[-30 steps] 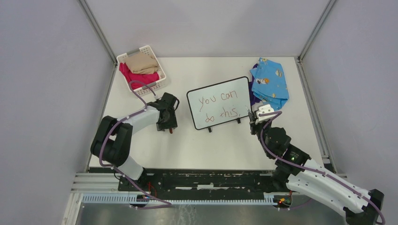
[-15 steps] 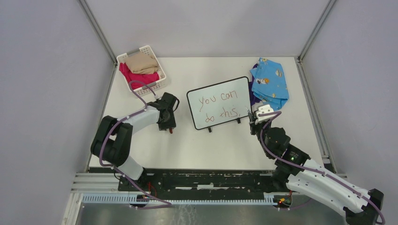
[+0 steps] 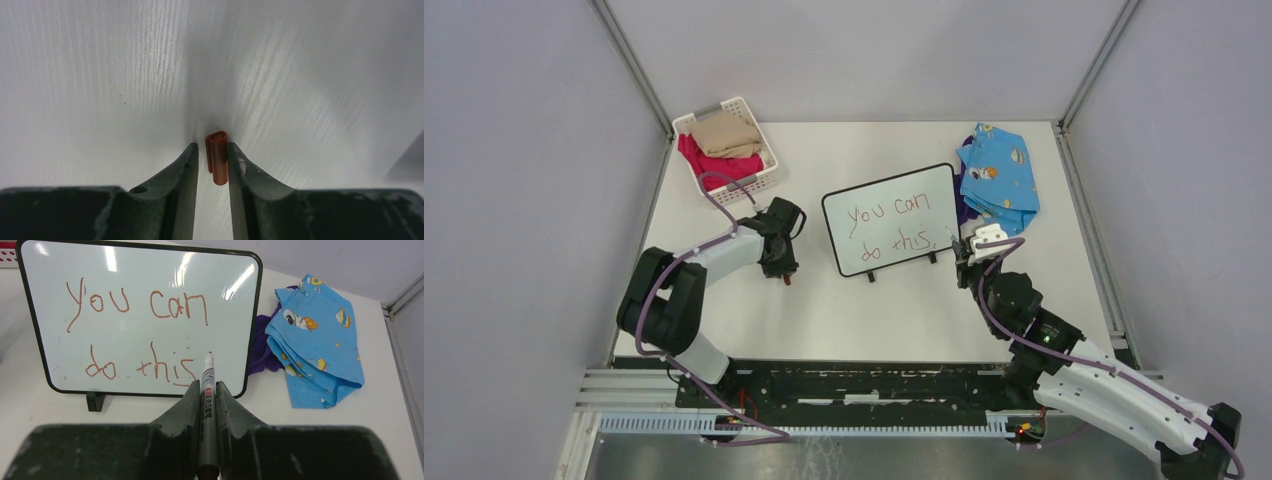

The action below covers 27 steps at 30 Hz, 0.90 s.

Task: Write a sentence on the whiteboard
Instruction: Close the whiteboard marker at the center of the board.

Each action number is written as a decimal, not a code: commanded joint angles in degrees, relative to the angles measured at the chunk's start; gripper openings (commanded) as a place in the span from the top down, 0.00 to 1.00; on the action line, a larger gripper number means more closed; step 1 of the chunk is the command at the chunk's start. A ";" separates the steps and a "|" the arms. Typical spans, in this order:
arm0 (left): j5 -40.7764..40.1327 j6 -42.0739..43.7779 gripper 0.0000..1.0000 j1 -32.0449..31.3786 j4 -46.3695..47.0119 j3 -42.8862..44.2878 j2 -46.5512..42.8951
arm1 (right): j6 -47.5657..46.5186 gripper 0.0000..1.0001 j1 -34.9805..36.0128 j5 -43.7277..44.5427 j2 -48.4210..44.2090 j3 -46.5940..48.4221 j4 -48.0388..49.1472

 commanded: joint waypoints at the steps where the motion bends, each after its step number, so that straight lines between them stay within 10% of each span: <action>1: -0.07 -3.07 0.66 -0.27 0.86 -0.53 -2.00 | 1.68 1.00 0.37 1.31 -0.42 -0.36 2.00; 12: 0.93 -3.71 0.75 -0.23 0.51 -0.95 -3.77 | 1.59 1.00 0.39 0.85 -0.39 -0.17 2.09; 27: 2.27 -2.74 0.57 -0.55 -2.06 -1.26 -3.56 | 1.86 1.00 0.40 0.50 -0.44 -0.35 2.19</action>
